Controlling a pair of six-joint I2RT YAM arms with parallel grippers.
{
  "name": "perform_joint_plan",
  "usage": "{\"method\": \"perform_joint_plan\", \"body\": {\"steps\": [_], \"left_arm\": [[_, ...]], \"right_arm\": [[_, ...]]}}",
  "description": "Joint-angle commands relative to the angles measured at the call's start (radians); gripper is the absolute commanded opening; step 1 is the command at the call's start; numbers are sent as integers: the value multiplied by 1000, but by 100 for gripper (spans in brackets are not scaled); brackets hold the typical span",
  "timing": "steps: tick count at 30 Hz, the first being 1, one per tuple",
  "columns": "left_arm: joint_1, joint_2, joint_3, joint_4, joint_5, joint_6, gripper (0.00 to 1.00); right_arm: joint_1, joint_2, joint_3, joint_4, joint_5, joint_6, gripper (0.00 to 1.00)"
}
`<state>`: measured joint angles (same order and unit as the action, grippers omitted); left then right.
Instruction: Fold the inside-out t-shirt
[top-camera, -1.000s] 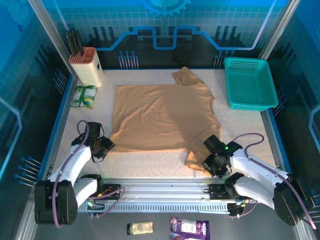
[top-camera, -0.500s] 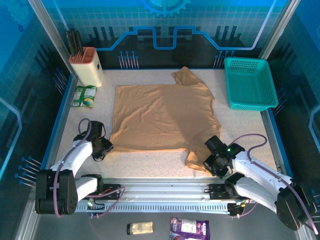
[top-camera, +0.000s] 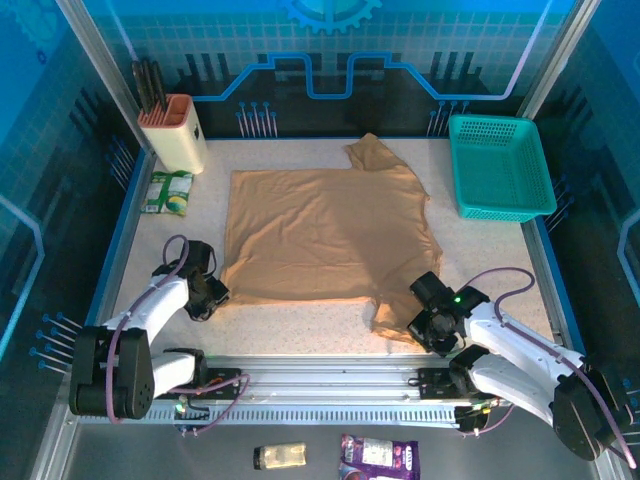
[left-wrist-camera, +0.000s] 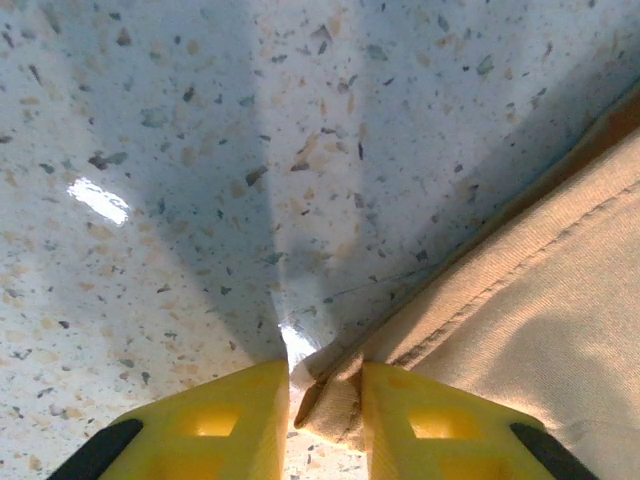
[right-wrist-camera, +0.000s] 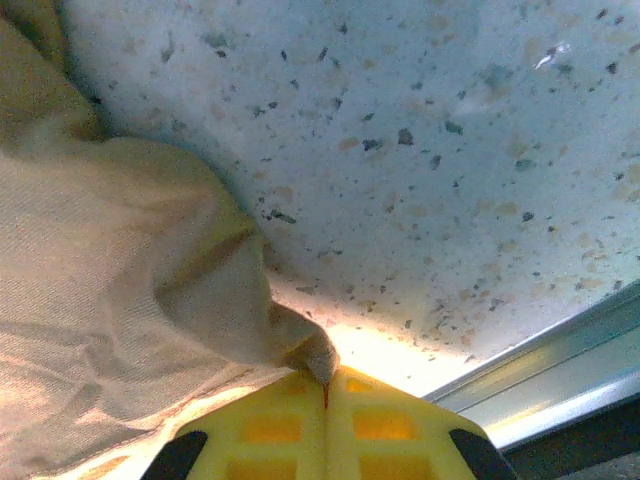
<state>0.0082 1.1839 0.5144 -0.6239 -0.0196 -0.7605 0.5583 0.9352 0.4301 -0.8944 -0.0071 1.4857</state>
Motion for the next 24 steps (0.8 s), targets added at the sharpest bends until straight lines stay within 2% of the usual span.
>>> {"method": "perform_joint_plan", "body": {"steps": [1, 5, 7, 14, 24], "left_arm": [[-8, 8, -10, 4, 18, 1, 22], [-9, -5, 8, -7, 16, 11, 4], [-8, -28, 23, -27, 11, 12, 1], [-8, -185, 50, -115, -35, -2, 0], [-14, -344, 44, -186, -20, -67, 0]], "right_arm": [[14, -6, 23, -50, 29, 19, 0], [14, -23, 47, -86, 45, 15, 0], [15, -49, 72, -127, 60, 9, 0], [28, -236, 145, -308, 127, 14, 0], [94, -359, 288, -519, 221, 27, 0]]}}
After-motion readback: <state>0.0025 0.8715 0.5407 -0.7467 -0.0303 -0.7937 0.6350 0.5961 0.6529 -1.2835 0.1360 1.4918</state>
